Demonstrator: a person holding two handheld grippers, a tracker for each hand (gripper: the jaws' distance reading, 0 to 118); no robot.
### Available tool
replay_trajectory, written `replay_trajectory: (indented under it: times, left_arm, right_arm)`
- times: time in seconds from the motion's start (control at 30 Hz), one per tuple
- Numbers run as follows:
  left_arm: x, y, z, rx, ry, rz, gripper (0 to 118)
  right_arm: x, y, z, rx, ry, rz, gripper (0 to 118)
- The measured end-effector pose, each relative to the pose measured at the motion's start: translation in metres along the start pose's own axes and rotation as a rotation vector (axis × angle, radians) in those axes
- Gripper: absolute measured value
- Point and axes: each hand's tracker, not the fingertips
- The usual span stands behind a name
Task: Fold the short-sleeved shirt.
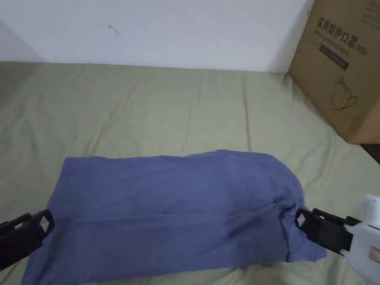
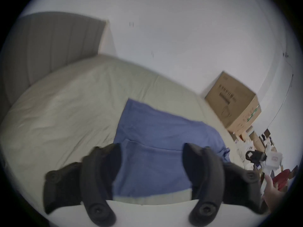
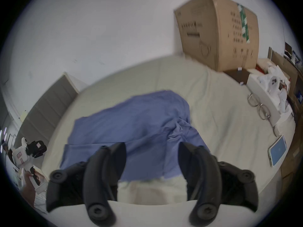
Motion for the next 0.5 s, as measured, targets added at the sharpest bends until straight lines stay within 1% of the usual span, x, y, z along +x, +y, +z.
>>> replay_trajectory:
  times: [0.03,0.07,0.1,0.13,0.17,0.2,0.23,0.27,0.3,0.33,0.37,0.43,0.47,0.5]
  left_arm:
    - [0.006,-0.006,0.018,0.033,0.017,-0.017,15]
    - [0.011,-0.012,0.032,0.042,0.046,-0.049,0]
    - [0.017,-0.02,0.045,0.058,0.098,-0.096,0]
    - [0.018,-0.024,0.058,0.109,0.088,-0.091,0]
    - [0.018,-0.025,0.064,0.117,0.048,-0.075,0]
    - [0.02,-0.024,0.069,0.11,0.032,-0.071,0]
    - [0.022,-0.021,0.071,0.101,0.045,-0.079,0]
    - [0.024,-0.017,0.072,0.089,0.073,-0.149,0]
    - [0.024,-0.011,0.071,0.088,0.085,-0.186,0]
    - [0.024,-0.005,0.067,0.074,0.105,-0.216,0]
    - [0.021,0.002,0.059,0.028,0.14,-0.216,0]
    - [-0.003,0.016,0.018,-0.22,0.191,-0.171,0]
    - [-0.016,0.017,-0.002,-0.338,0.181,-0.12,0]
    - [-0.029,0.015,-0.02,-0.419,0.167,-0.061,9]
  right_arm:
    - [-0.009,-0.008,0.02,0.05,-0.005,0.034,24]
    - [-0.018,-0.015,0.036,0.086,-0.028,0.06,4]
    - [-0.026,-0.022,0.05,0.116,-0.066,0.083,4]
    - [-0.03,-0.028,0.062,0.132,-0.061,0.084,3]
    - [-0.032,-0.03,0.068,0.116,-0.024,0.068,3]
    - [-0.035,-0.031,0.071,0.109,-0.009,0.061,3]
    - [-0.039,-0.031,0.074,0.101,-0.006,0.07,3]
    - [-0.043,-0.031,0.076,0.094,0.001,0.1,2]
    - [-0.046,-0.03,0.077,0.083,-0.002,0.146,2]
    - [-0.046,-0.029,0.075,0.087,-0.011,0.171,2]
    - [-0.048,-0.029,0.076,0.094,-0.013,0.162,2]
    - [-0.047,-0.029,0.075,0.089,0.009,0.139,2]
    - [-0.049,-0.027,0.075,0.081,0.041,0.102,2]
    - [-0.05,-0.028,0.074,0.072,0.06,0.079,2]
